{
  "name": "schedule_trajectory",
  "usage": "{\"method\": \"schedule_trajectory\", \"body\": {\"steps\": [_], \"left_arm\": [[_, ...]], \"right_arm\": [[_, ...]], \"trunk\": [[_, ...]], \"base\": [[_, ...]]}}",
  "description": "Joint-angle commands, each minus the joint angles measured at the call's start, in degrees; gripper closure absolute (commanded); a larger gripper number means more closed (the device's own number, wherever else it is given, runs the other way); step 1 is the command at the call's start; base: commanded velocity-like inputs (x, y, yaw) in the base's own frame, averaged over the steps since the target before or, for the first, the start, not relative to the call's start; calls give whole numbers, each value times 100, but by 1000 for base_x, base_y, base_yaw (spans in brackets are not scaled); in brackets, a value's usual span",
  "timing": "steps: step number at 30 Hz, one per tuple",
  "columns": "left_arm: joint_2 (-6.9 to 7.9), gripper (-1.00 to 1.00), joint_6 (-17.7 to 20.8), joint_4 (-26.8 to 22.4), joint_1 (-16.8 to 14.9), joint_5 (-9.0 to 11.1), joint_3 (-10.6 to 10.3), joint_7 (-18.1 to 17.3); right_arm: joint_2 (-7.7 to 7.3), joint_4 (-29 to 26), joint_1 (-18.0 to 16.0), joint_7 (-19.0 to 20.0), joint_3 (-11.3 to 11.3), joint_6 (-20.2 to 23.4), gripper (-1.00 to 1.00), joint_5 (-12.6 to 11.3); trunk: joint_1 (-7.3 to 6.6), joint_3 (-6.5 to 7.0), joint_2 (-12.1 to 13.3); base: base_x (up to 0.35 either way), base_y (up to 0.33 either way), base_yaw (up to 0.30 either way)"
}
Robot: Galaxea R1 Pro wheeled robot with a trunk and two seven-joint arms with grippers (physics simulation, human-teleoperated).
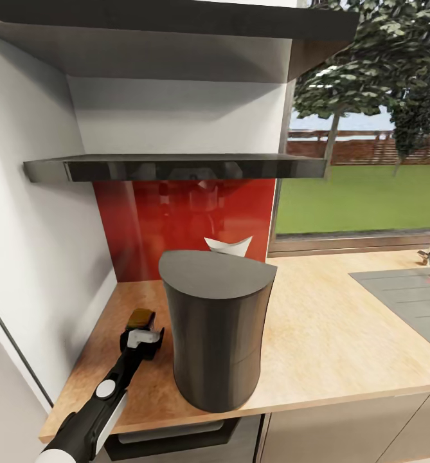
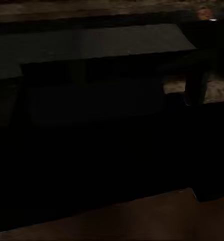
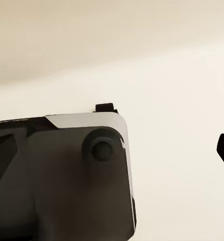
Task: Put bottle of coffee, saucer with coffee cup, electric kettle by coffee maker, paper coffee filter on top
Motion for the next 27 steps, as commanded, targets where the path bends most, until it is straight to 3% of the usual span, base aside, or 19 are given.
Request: {"method": "schedule_trajectory", "body": {"steps": [1, 14, 27], "left_arm": [[5, -100, -66, 5, -6, 23, -13, -9], [5, -100, -116, 7, -6, 8, -22, -10], [5, -100, -107, 7, -6, -30, -37, -18]], "right_arm": [[1, 8, -7, -15, -47, -20, -100, 57], [1, 8, -8, -15, -47, -20, -100, 57], [15, 8, -6, -15, -47, -20, -100, 58]], "trunk": [[4, -13, -13], [4, -13, -13], [4, -13, -13]], "base": [[0, 0, 0], [-12, 0, 0], [-318, 0, 0]]}}
